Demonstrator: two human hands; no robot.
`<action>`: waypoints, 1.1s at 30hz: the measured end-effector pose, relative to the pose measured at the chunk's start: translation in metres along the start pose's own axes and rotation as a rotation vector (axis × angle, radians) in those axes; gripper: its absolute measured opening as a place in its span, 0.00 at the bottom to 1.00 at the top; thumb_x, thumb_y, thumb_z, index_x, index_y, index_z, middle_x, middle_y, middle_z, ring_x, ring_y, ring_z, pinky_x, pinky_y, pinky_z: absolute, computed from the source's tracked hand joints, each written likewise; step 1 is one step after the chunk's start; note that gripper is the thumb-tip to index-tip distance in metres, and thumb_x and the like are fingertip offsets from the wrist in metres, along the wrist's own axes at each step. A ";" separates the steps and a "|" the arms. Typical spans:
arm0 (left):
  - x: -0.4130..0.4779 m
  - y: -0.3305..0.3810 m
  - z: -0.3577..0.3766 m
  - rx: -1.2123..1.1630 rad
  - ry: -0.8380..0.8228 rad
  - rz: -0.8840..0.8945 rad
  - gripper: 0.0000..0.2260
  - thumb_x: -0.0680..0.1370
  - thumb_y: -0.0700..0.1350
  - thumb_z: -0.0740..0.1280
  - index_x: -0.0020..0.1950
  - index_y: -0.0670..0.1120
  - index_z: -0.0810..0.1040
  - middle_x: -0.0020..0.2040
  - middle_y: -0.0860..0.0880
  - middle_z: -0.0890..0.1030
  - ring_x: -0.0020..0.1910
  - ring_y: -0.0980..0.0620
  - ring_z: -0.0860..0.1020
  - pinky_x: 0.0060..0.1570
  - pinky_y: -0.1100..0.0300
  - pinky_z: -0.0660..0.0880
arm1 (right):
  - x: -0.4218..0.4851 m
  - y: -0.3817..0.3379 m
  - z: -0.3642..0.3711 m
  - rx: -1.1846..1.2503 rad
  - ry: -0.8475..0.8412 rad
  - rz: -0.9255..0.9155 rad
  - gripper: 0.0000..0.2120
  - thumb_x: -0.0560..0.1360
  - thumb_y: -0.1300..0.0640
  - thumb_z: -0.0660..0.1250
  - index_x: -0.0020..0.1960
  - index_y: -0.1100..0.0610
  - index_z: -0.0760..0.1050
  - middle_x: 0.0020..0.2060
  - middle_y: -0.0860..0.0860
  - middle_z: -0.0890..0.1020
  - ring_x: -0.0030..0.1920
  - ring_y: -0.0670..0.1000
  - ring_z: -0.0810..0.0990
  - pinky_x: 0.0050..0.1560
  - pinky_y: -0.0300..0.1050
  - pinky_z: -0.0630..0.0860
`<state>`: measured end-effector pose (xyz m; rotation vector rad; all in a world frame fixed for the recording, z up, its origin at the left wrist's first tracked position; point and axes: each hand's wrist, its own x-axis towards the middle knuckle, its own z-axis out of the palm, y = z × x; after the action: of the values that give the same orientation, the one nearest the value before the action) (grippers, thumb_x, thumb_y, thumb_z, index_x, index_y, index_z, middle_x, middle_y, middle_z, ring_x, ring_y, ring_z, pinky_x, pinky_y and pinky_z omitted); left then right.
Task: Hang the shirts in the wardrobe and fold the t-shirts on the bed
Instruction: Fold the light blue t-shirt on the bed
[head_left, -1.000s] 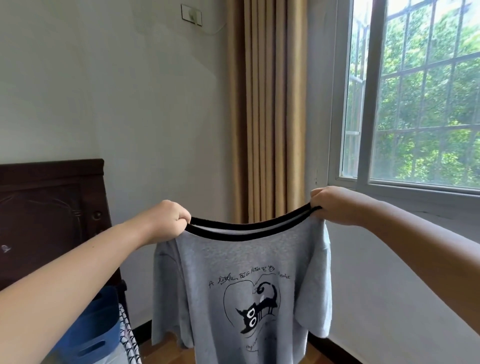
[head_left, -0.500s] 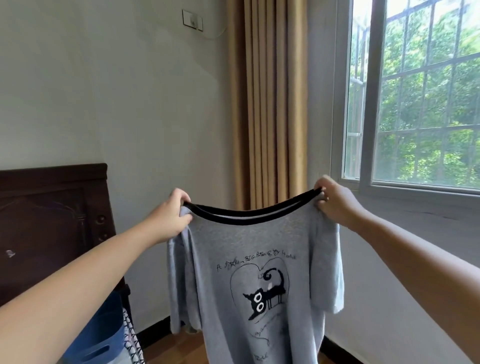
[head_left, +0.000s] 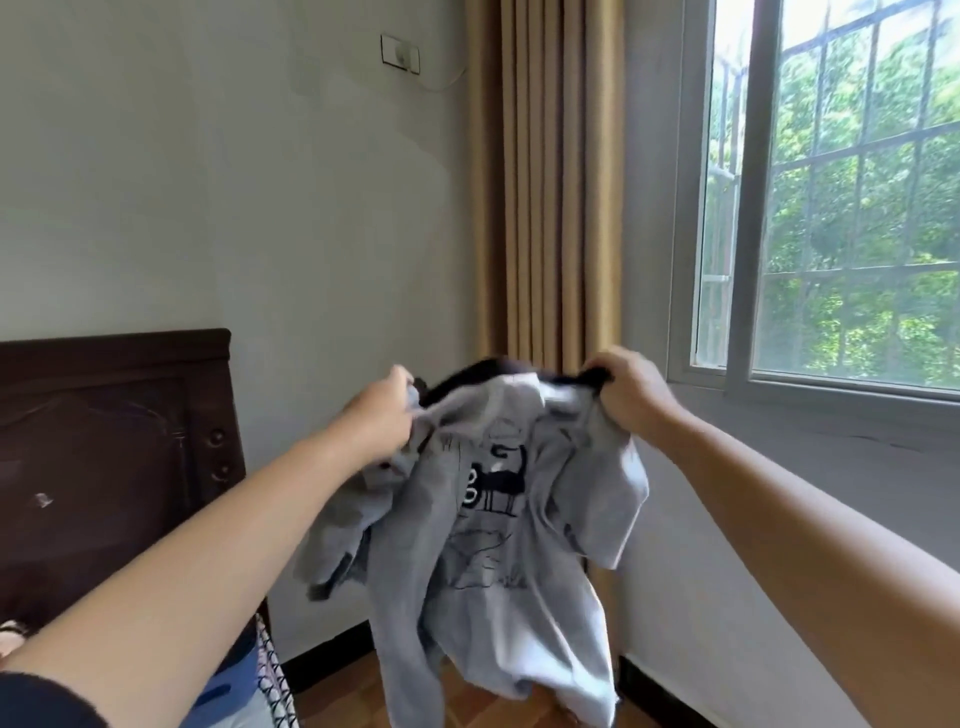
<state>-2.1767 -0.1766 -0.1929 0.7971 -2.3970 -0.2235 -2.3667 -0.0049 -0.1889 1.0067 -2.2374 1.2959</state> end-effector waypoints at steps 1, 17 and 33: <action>-0.004 -0.006 0.003 0.075 -0.069 0.009 0.03 0.80 0.40 0.60 0.46 0.45 0.69 0.50 0.39 0.77 0.51 0.39 0.76 0.43 0.53 0.68 | -0.005 0.003 0.007 -0.055 -0.067 -0.020 0.16 0.70 0.72 0.55 0.51 0.61 0.76 0.45 0.57 0.79 0.48 0.58 0.76 0.40 0.42 0.66; -0.074 -0.053 -0.076 -0.106 0.422 -0.261 0.10 0.78 0.31 0.54 0.58 0.37 0.68 0.48 0.42 0.72 0.50 0.41 0.72 0.43 0.57 0.64 | -0.046 -0.055 0.037 0.312 -0.025 -0.001 0.15 0.75 0.71 0.54 0.56 0.63 0.75 0.49 0.56 0.77 0.47 0.51 0.70 0.36 0.37 0.60; -0.255 -0.035 -0.229 0.100 0.994 0.058 0.07 0.78 0.33 0.60 0.52 0.40 0.76 0.41 0.49 0.76 0.39 0.55 0.72 0.39 0.66 0.63 | -0.160 -0.220 0.021 0.951 -0.151 -0.326 0.09 0.77 0.64 0.62 0.39 0.55 0.73 0.32 0.45 0.75 0.34 0.42 0.71 0.35 0.33 0.67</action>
<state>-1.8611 -0.0484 -0.1439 0.6568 -1.4865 0.2712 -2.0963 -0.0302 -0.1667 1.7206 -1.3763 2.2076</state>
